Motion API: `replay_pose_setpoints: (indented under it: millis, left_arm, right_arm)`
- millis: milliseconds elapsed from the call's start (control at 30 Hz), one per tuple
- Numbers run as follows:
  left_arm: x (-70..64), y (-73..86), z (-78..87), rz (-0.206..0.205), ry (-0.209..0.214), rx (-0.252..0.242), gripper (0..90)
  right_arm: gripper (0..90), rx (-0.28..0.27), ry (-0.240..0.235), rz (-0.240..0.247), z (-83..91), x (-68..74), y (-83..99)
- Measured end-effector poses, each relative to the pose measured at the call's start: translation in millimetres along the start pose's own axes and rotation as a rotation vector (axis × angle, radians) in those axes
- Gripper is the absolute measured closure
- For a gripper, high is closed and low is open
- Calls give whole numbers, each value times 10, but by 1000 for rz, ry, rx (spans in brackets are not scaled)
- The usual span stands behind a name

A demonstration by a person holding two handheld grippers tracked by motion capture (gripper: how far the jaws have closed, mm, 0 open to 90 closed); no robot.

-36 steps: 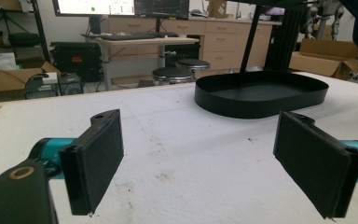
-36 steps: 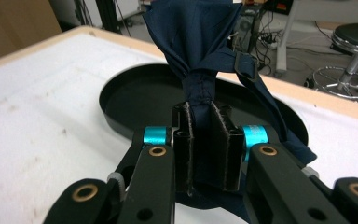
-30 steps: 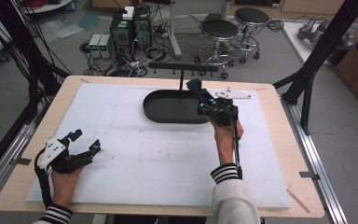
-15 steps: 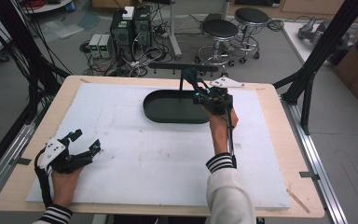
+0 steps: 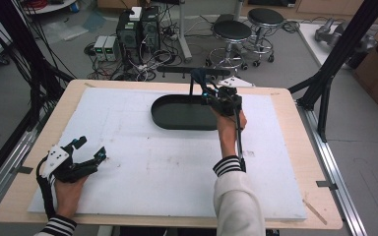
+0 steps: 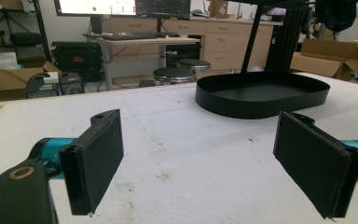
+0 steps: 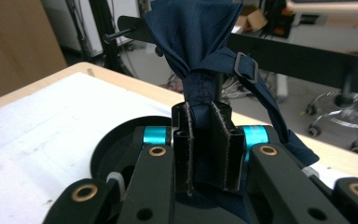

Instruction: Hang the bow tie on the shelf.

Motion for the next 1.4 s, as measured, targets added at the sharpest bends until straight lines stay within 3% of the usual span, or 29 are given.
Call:
replay_pose_setpoints:
  millis: [233,633,1200,1400]
  left_arm:
    - [0,0,0,0,0,0,163]
    - [-1,1,1,1,0,-2,163]
    - [2,1,1,3,0,-4,163]
    - [2,1,1,3,-1,-4,163]
  right_arm:
    - [796,-14,4,-4,-103,28,-121]
    - [795,-2,10,-59,-233,-23,-52]
    - [795,-3,42,-68,-356,-73,1]
    - [795,-8,38,-96,-419,-87,-14]
Point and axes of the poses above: each handheld gripper's, and its own axes: z roughly backward along the jaws, y roughly out of its underside, x roughly to its left, the point moved 1 cm from there along -z, roughly forward along the jaws, and after that the axes turned 1 degree about x, right-handed, at the moved point
